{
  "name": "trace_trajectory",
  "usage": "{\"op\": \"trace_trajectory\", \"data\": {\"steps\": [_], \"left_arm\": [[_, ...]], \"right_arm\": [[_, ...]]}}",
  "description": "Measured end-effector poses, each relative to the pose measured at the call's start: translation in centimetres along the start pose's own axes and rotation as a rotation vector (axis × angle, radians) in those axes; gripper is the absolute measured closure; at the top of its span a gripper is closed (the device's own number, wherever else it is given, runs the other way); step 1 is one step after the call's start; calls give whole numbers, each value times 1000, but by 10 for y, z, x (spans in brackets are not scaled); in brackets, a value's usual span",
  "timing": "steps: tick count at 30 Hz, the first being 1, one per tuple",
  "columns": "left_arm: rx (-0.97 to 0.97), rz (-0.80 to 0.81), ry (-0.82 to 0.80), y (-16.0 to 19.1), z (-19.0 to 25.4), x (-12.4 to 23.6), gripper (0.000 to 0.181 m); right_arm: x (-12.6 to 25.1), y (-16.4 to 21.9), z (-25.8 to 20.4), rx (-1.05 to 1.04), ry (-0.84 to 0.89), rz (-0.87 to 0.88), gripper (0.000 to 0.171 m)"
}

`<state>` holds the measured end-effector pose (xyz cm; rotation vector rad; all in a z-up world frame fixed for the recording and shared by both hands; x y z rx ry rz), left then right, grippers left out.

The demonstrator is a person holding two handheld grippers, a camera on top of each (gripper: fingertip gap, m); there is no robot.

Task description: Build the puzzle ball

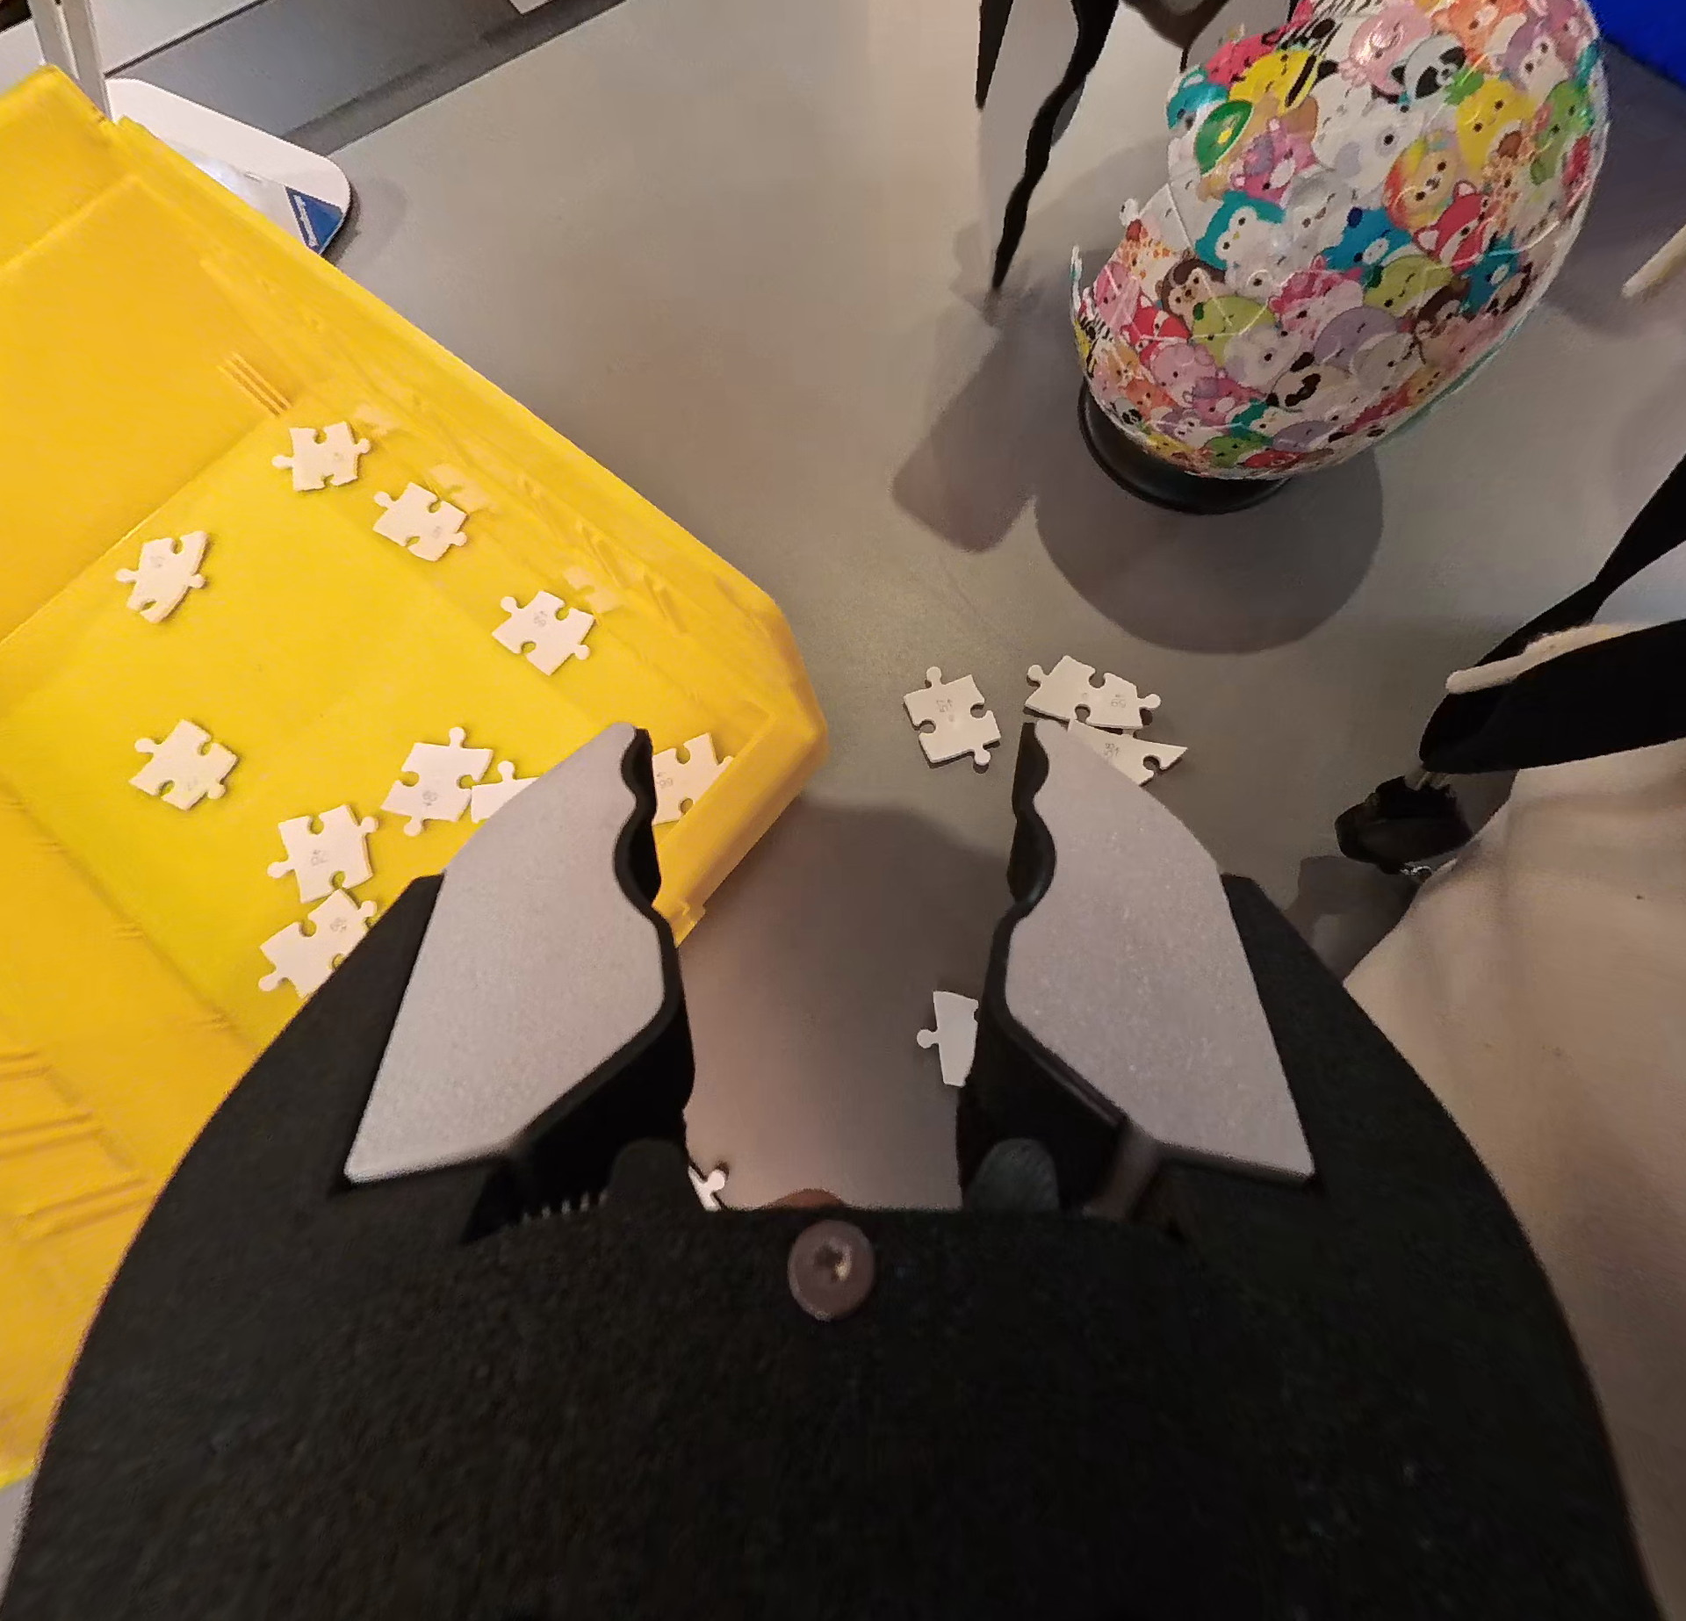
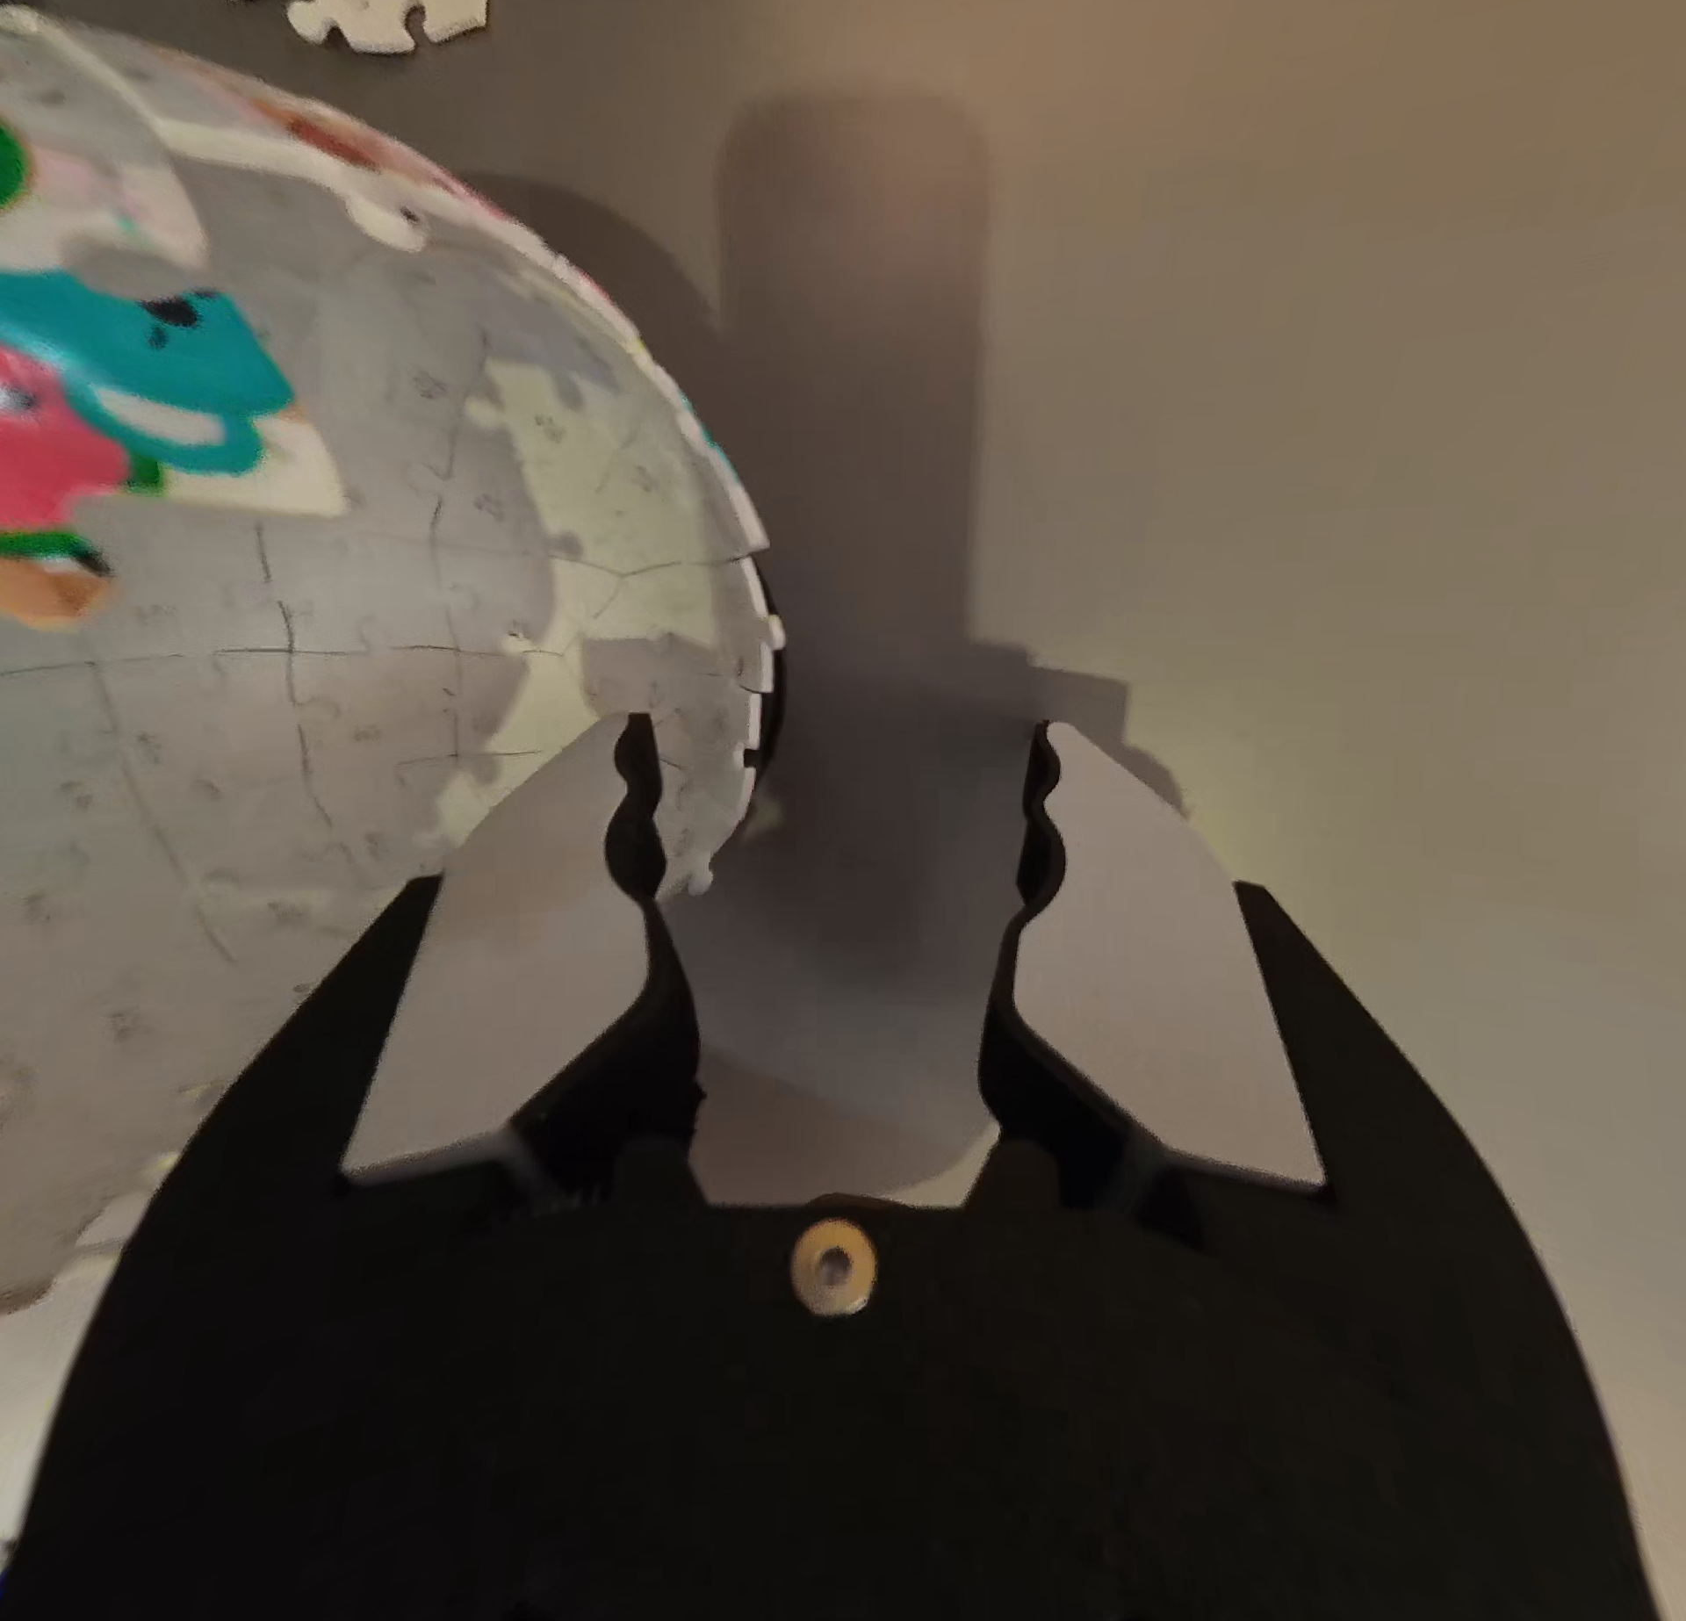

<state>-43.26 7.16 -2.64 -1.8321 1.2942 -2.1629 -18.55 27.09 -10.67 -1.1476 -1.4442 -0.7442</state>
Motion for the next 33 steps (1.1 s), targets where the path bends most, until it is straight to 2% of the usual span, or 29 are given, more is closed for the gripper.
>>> {"op": "trace_trajectory", "data": {"steps": [3,22,27,33], "left_arm": [[-2,-5,-2,0,0,0,106],[-11,1,-5,0,3,1,106],[-25,4,-23,-2,8,8,106],[-39,4,-58,-5,19,19,106]], "right_arm": [[-1,0,0,27,42,-11,100],[-3,-2,-2,40,66,-18,97],[-1,-1,-2,-10,3,39,95],[0,3,-1,-11,98,61,96]]}}
Point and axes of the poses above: each gripper's, where its closed fingertips meet, x back along the fingers, y out of its underside, z = x × y across the jaws, the point moved 9 cm from there along x, back along the fingers, and after that the axes turned 11 degrees about -z, right-handed, at the moved point
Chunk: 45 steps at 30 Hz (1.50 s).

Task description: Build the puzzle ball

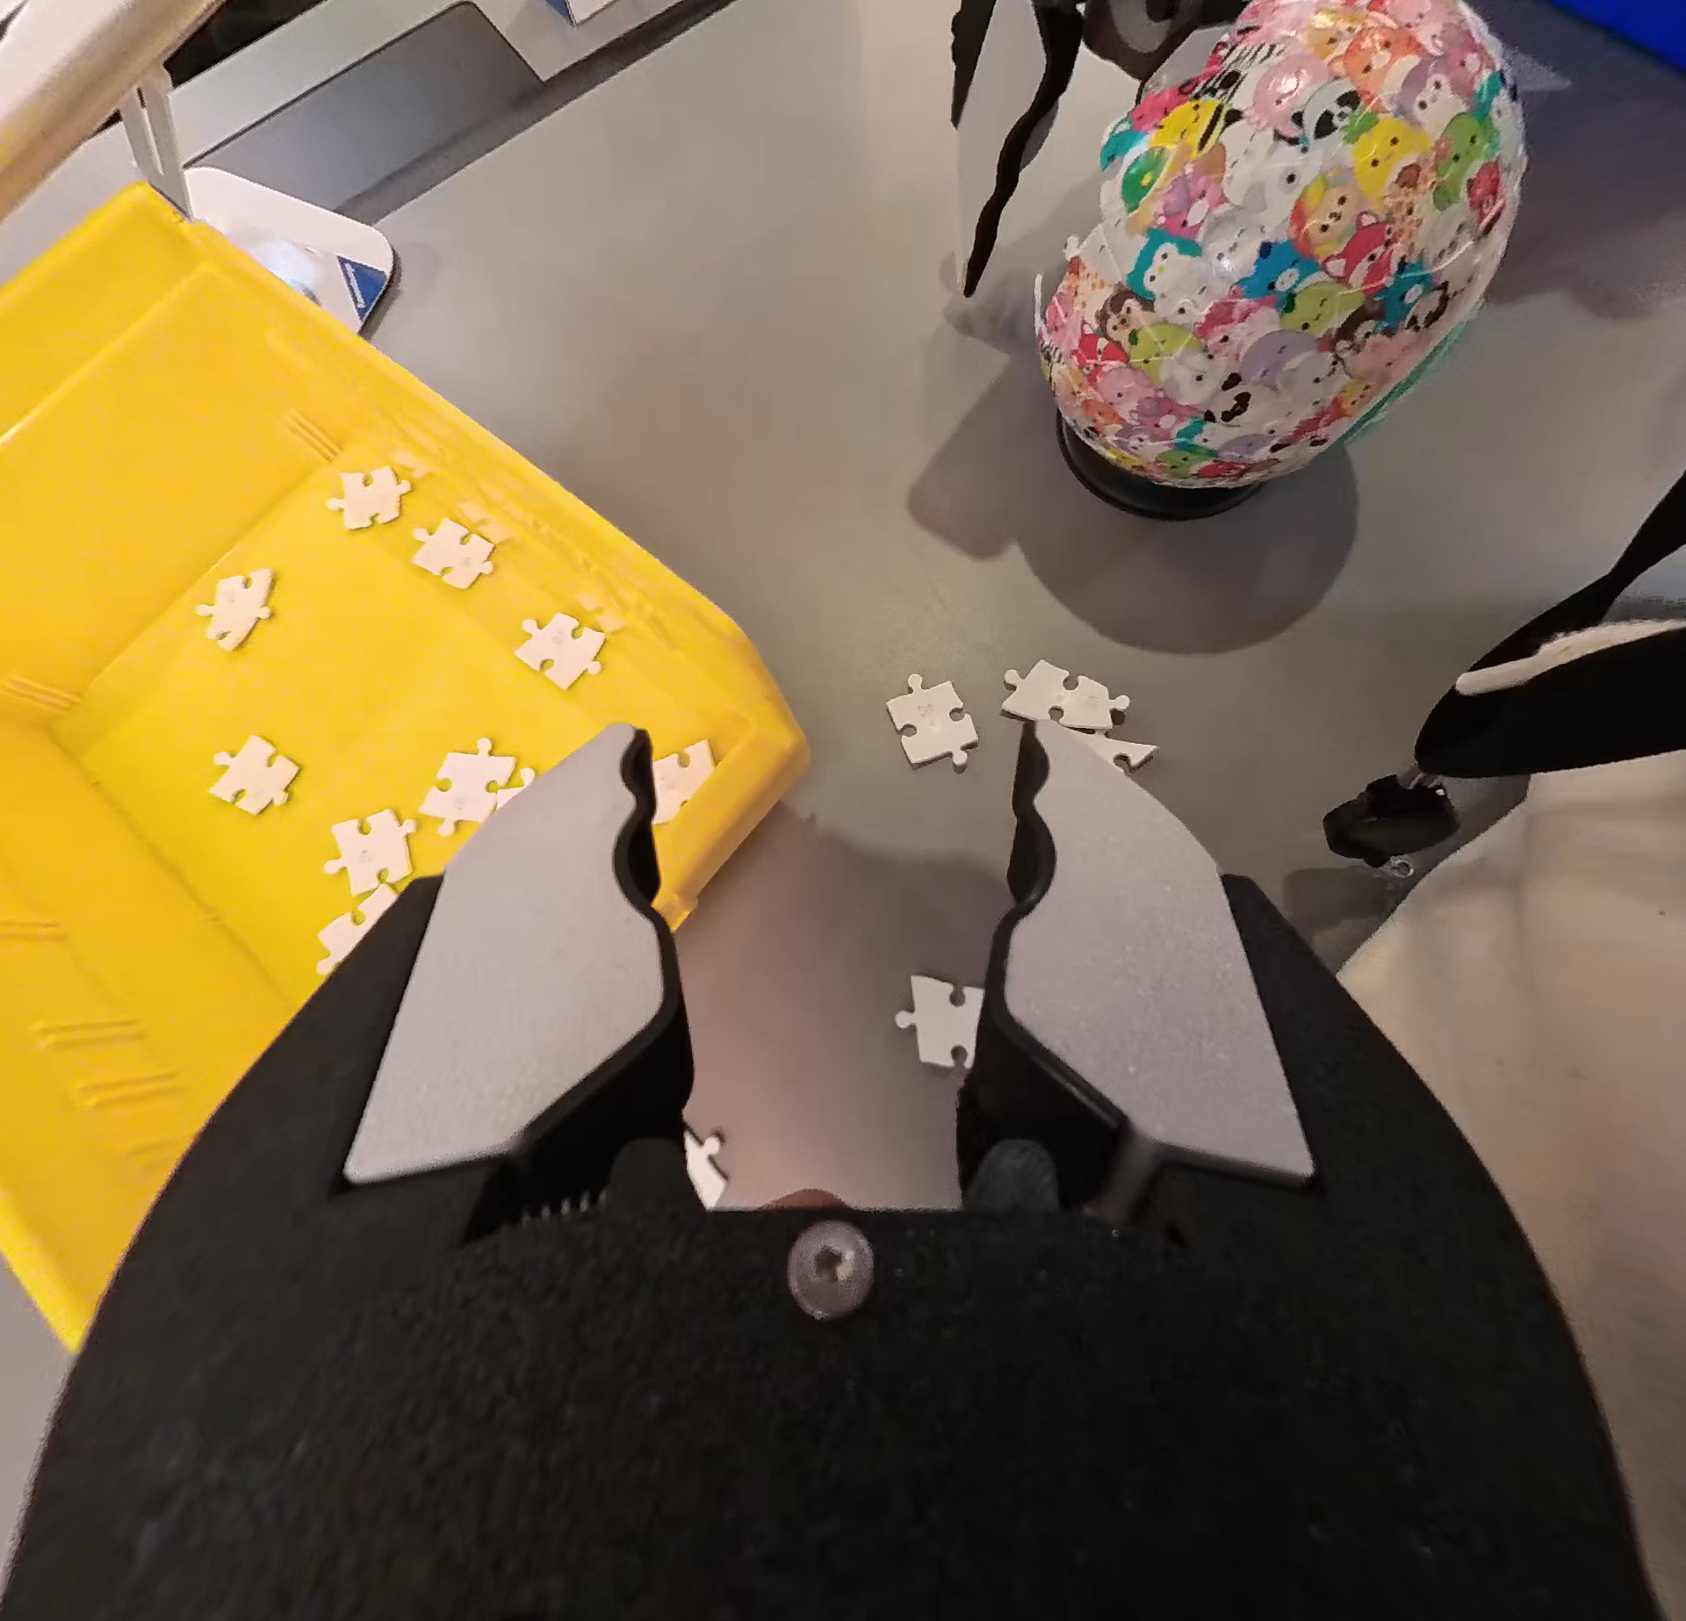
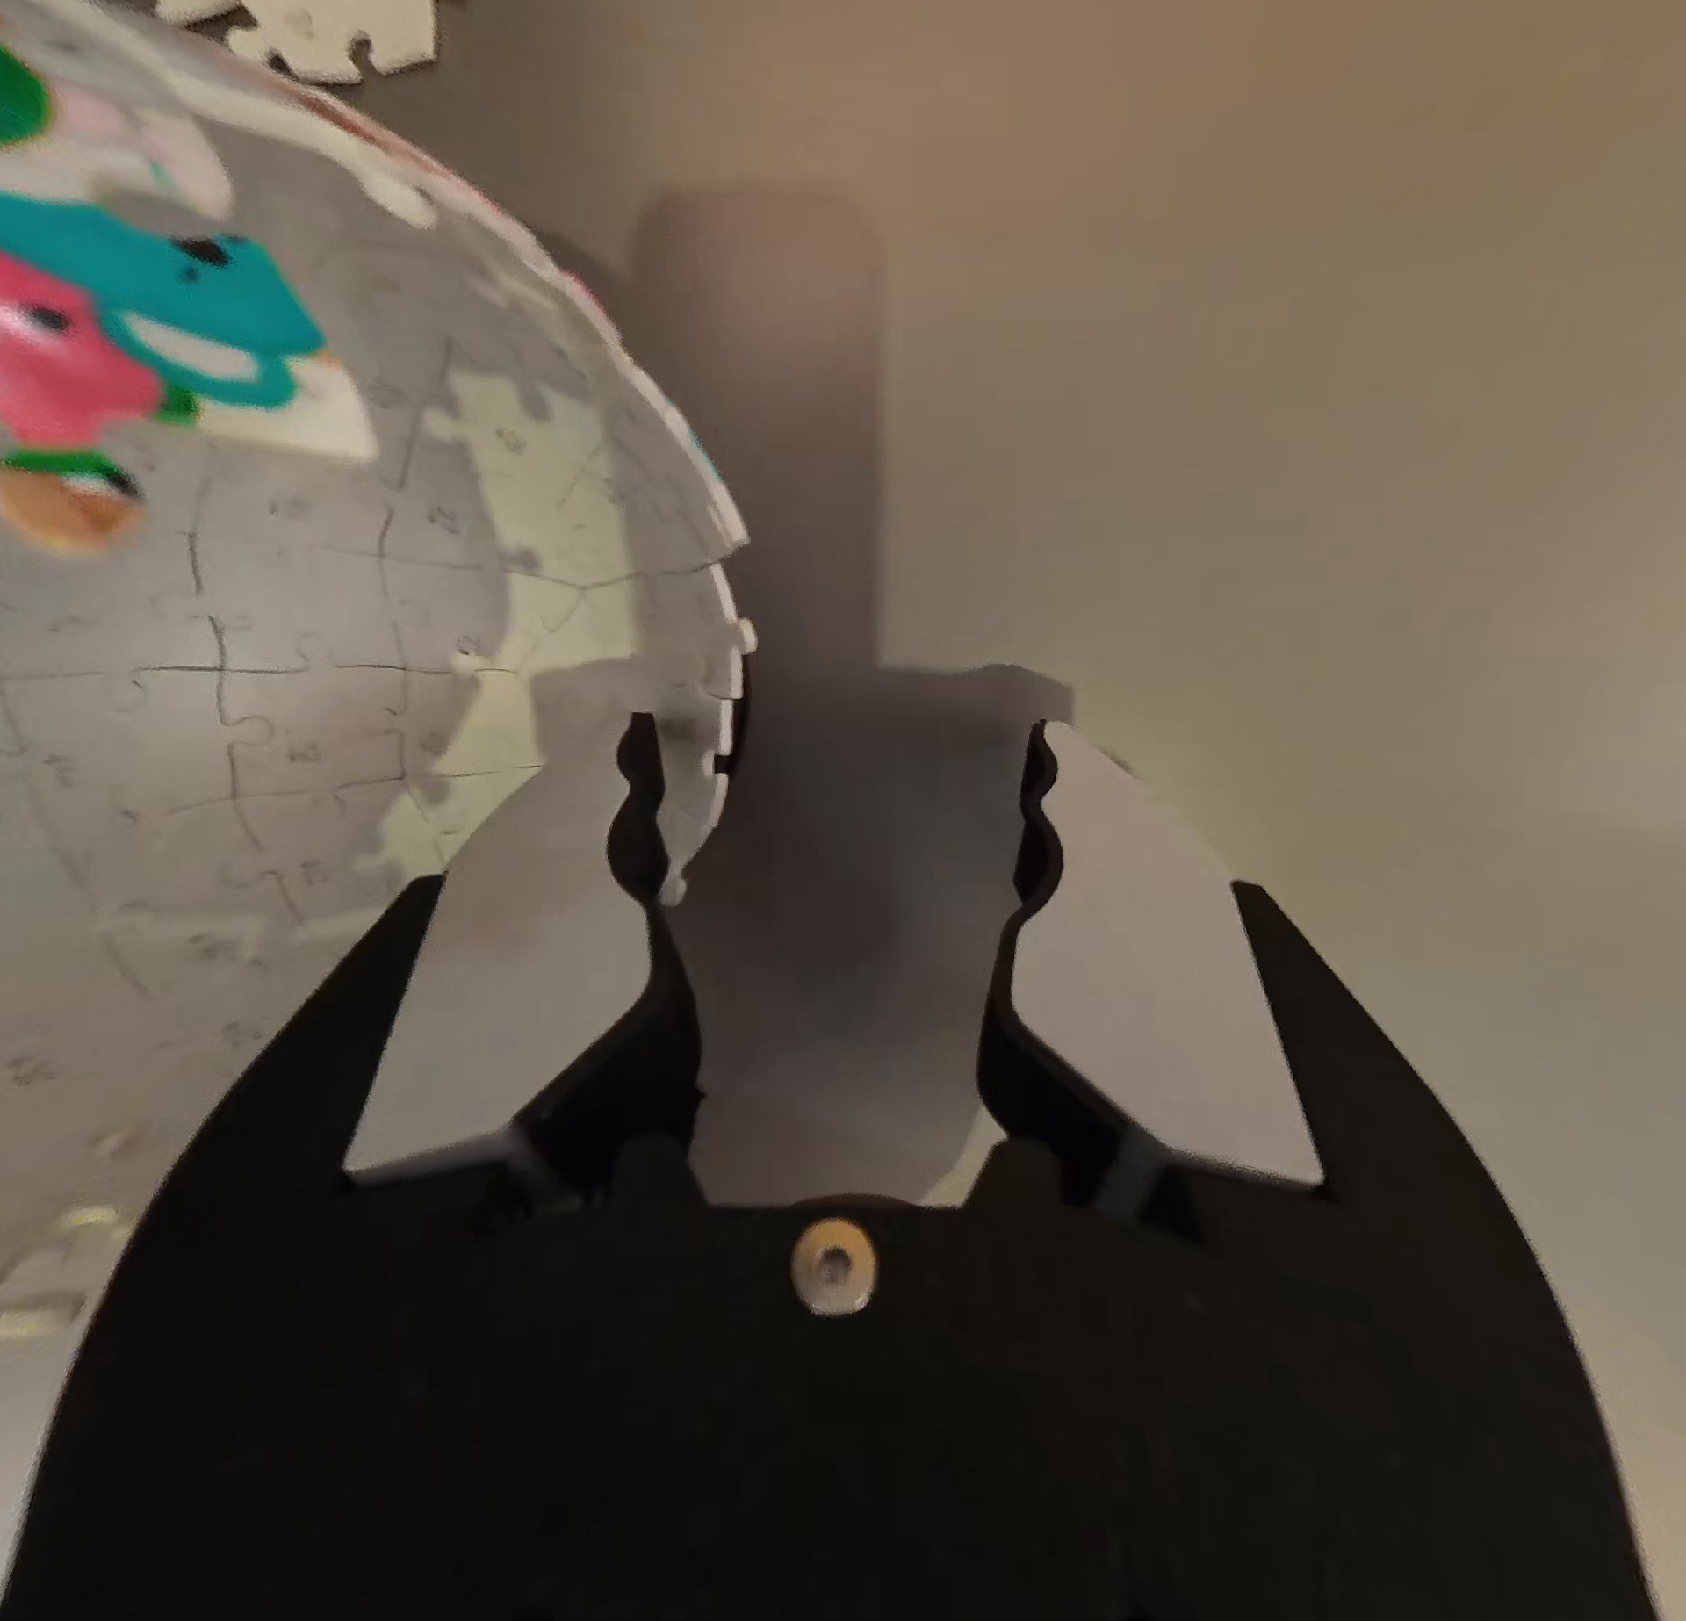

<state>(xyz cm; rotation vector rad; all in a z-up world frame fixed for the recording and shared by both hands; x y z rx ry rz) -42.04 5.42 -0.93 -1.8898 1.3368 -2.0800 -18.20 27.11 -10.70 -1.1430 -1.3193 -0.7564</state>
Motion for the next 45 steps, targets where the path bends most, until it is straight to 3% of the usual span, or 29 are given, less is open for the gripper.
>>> {"op": "trace_trajectory", "data": {"steps": [20,28,35,45], "left_arm": [[-15,-24,-22,-6,6,1,106],[-14,-27,-10,-6,5,-2,106],[-16,-34,-9,-5,4,-4,106],[-20,-35,-1,-4,5,-5,106]], "right_arm": [[-5,-1,-1,-21,-22,29,96],[-4,-2,-1,-31,-26,22,104],[-4,-3,0,-9,0,35,96],[-4,-2,-4,-29,-22,47,108]]}}
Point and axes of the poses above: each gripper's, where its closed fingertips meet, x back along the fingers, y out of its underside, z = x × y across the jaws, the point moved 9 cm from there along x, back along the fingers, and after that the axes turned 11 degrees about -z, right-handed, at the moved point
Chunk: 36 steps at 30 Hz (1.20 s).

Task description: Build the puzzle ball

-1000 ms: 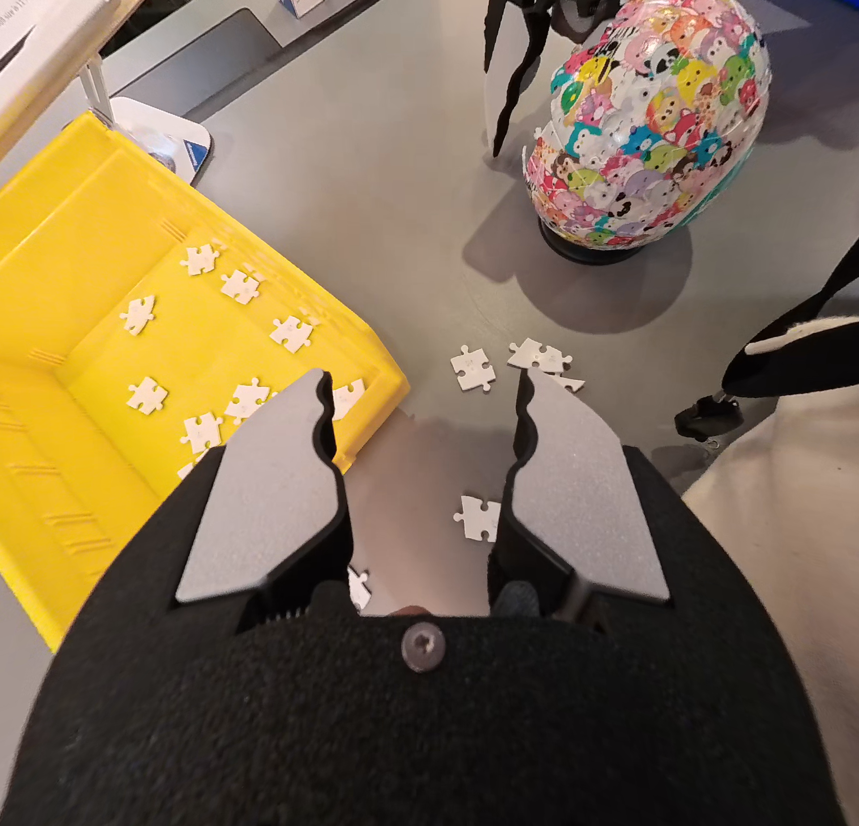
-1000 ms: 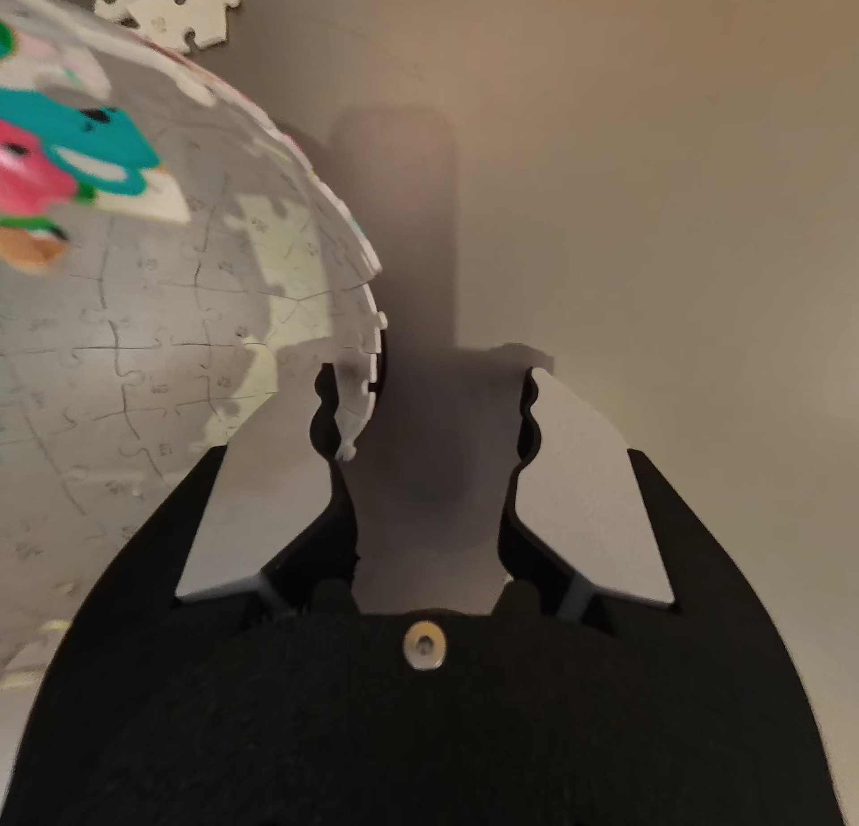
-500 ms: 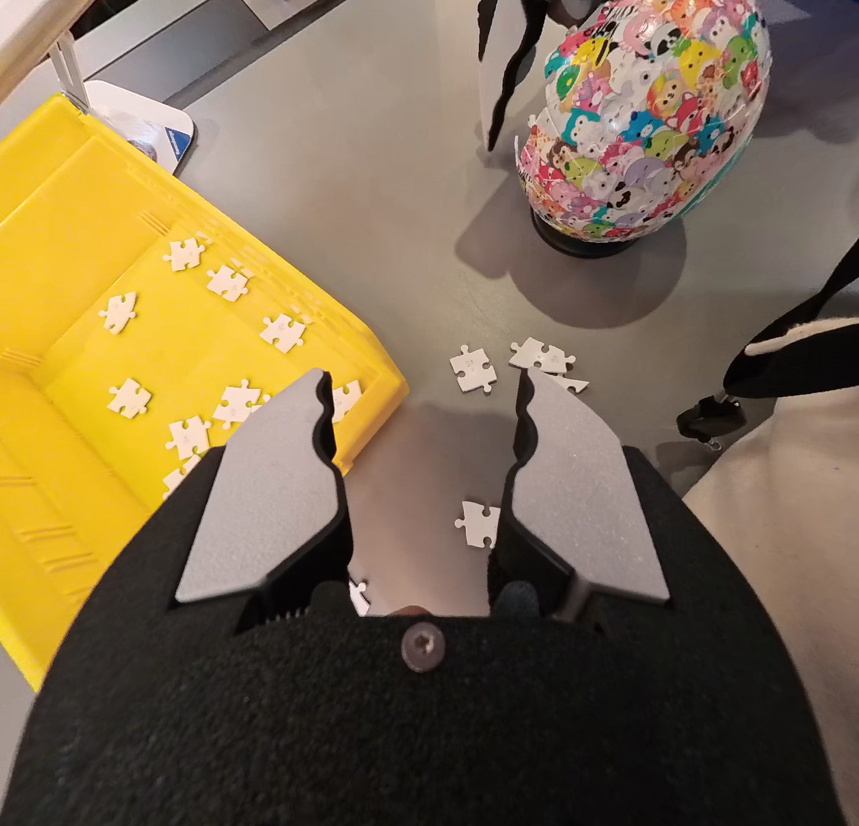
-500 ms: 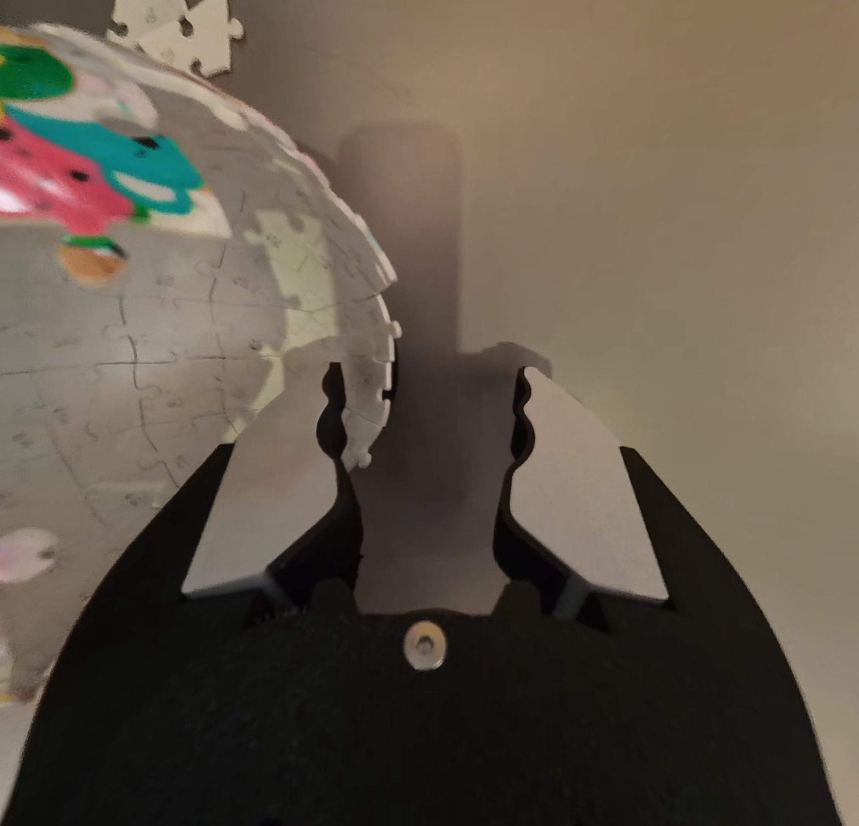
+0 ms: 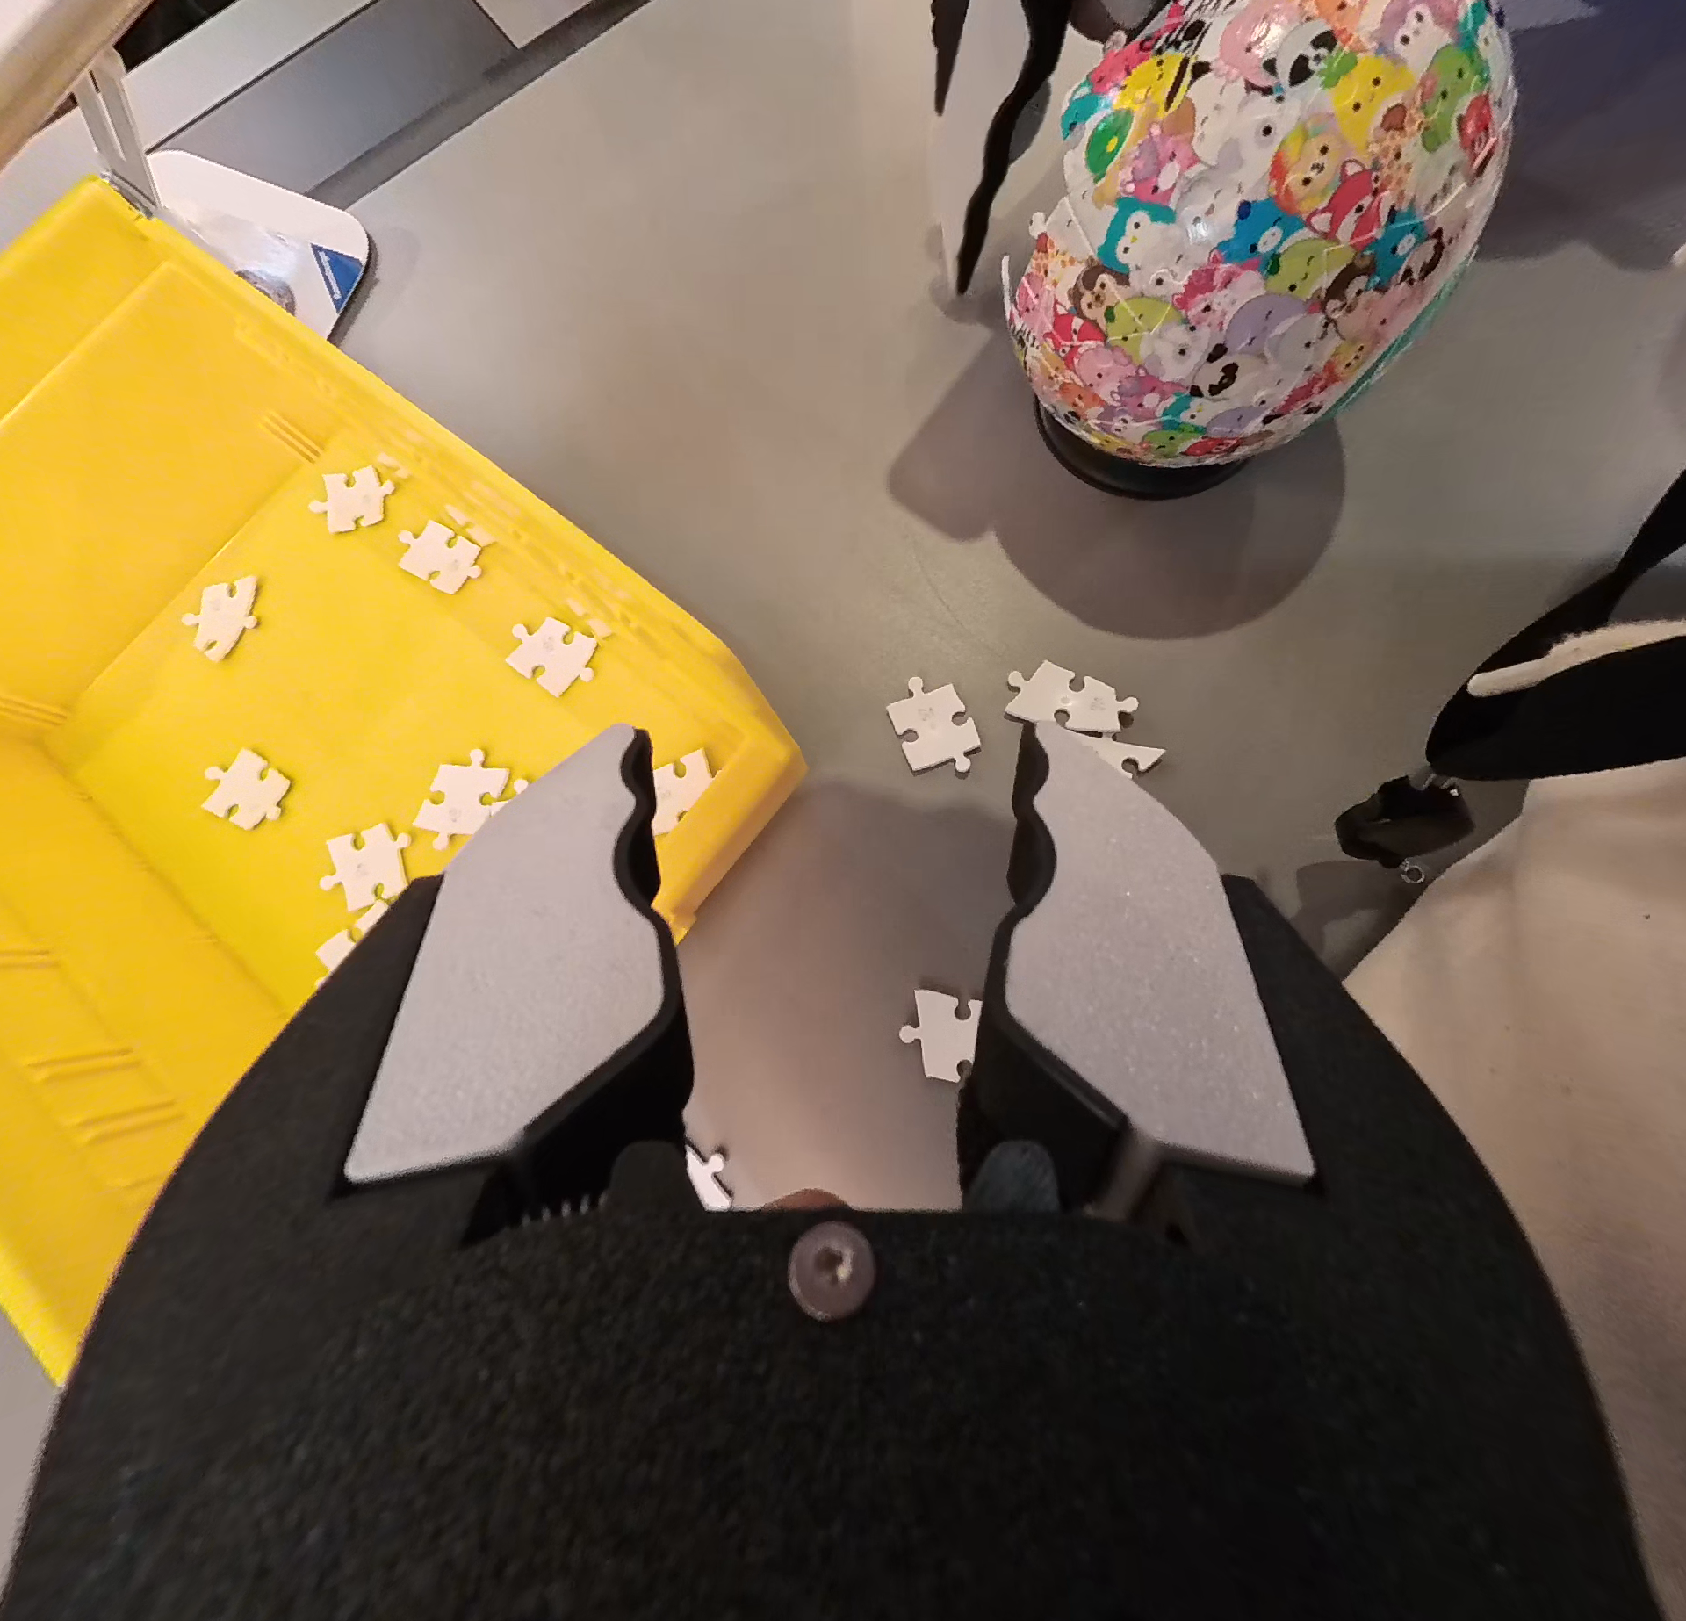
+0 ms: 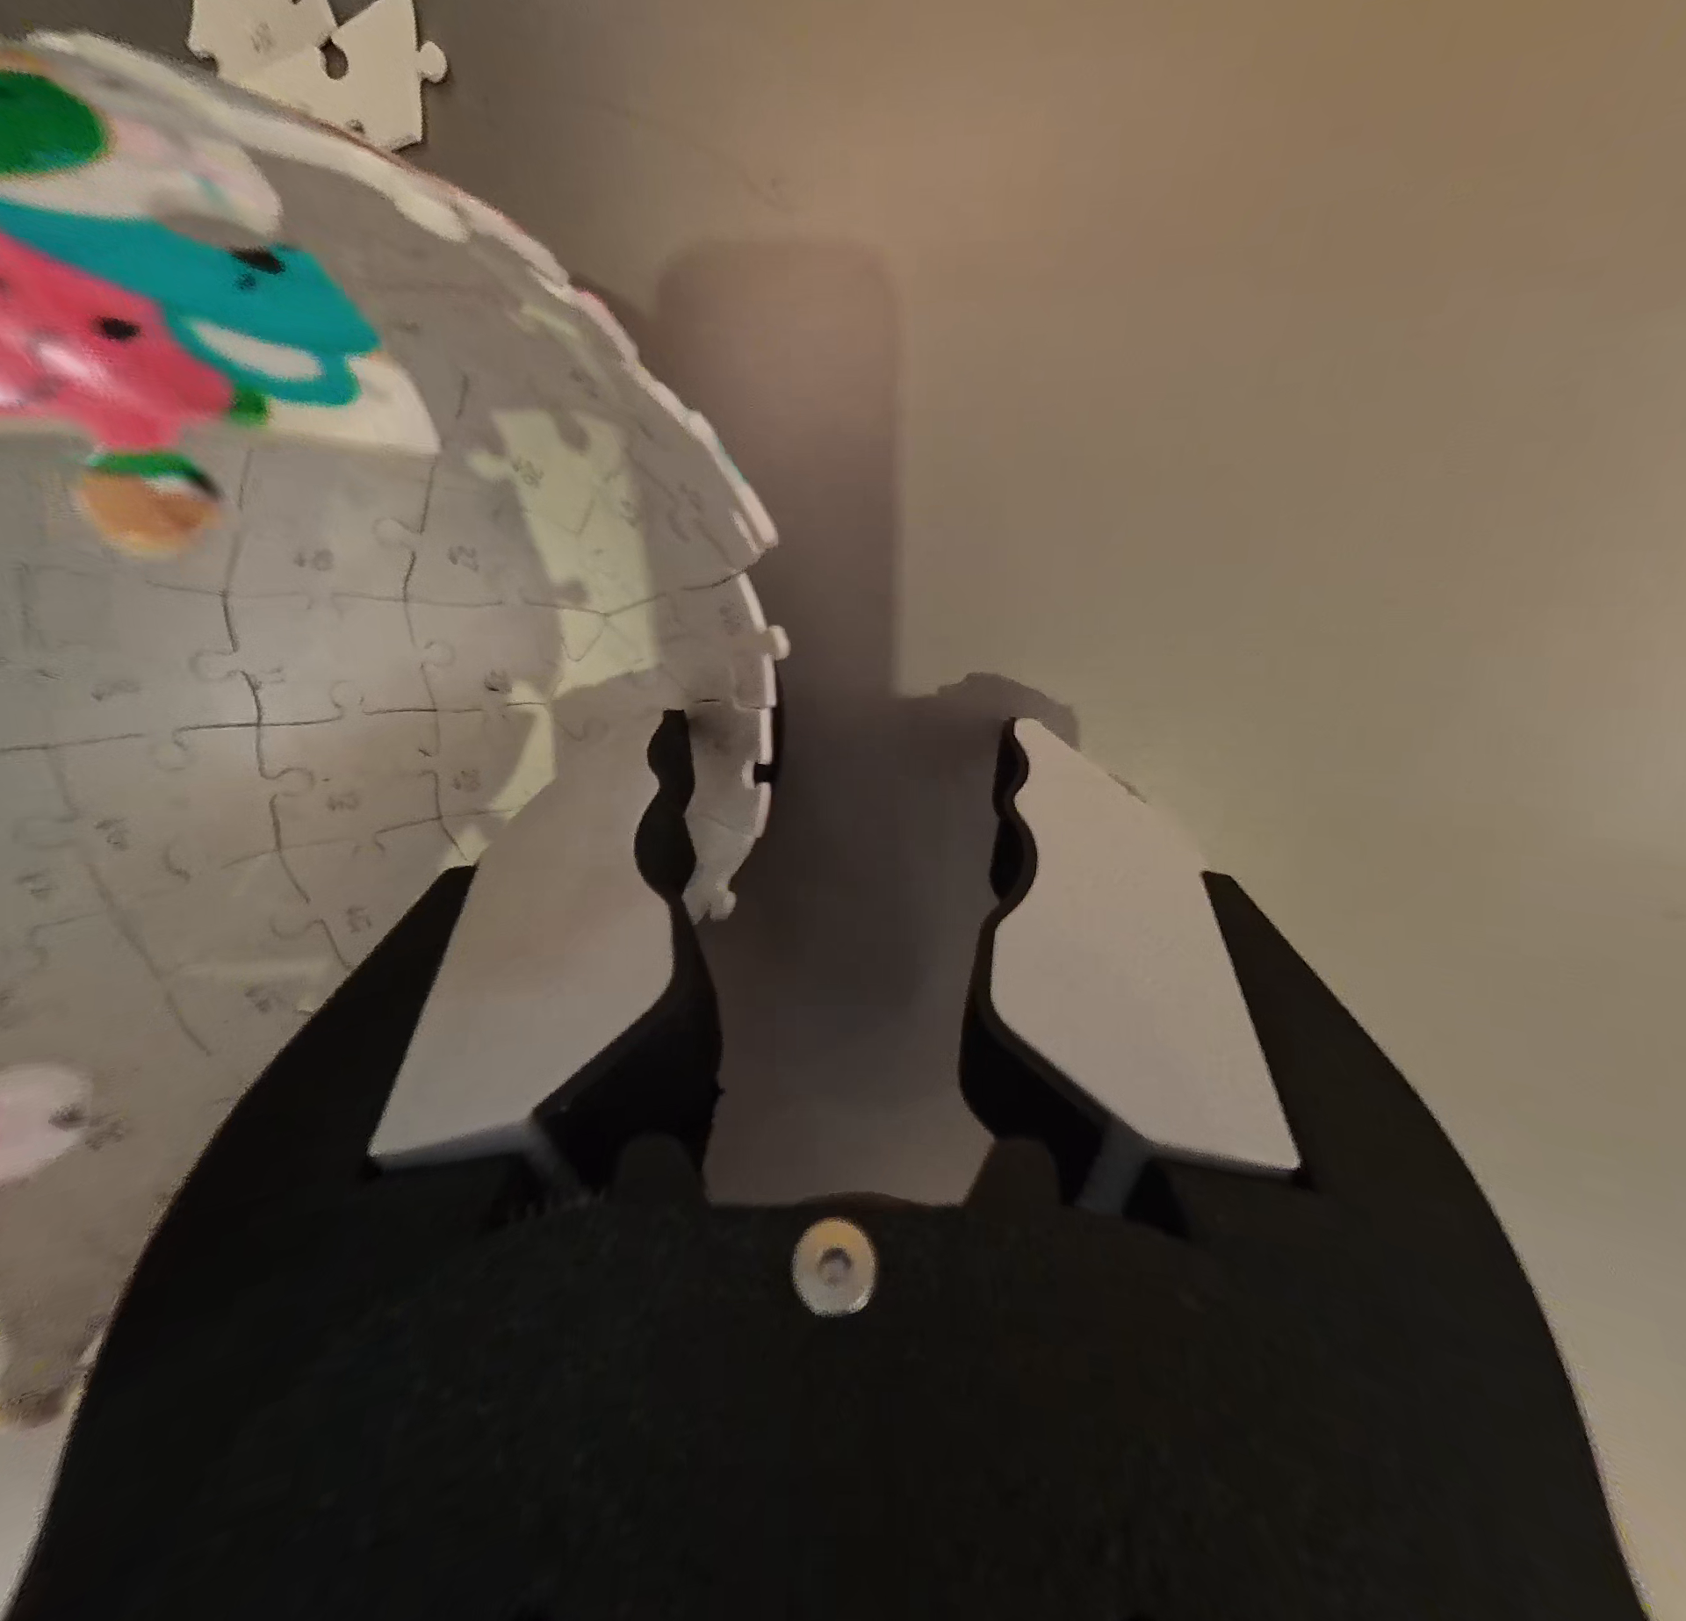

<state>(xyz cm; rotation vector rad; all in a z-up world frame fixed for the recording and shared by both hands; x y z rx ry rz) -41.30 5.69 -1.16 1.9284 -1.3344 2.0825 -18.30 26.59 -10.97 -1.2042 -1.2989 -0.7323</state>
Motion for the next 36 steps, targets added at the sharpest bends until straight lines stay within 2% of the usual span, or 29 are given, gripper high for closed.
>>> {"op": "trace_trajectory", "data": {"steps": [5,19,25,28,30,33,34,35,36], "left_arm": [[-1,-4,1,1,1,0,106],[-2,-9,4,2,2,-1,106],[-5,-8,7,2,3,-1,106],[-7,-8,5,2,3,-1,106],[-4,-9,4,4,2,-1,106],[1,-6,6,5,1,-2,106],[2,-5,9,5,1,-3,106],[1,-3,14,5,1,-4,106],[0,-3,18,5,0,-5,106]], "right_arm": [[0,2,1,-3,17,2,100],[-1,0,2,-7,-10,-13,103],[0,-2,-1,-7,-15,-19,110],[16,-1,4,-23,-35,43,104],[35,4,11,-67,-123,70,122],[55,18,17,-136,-91,64,125],[56,21,15,-157,-107,47,128],[54,24,12,-176,-140,27,138],[50,25,7,-200,-171,12,137]]}}
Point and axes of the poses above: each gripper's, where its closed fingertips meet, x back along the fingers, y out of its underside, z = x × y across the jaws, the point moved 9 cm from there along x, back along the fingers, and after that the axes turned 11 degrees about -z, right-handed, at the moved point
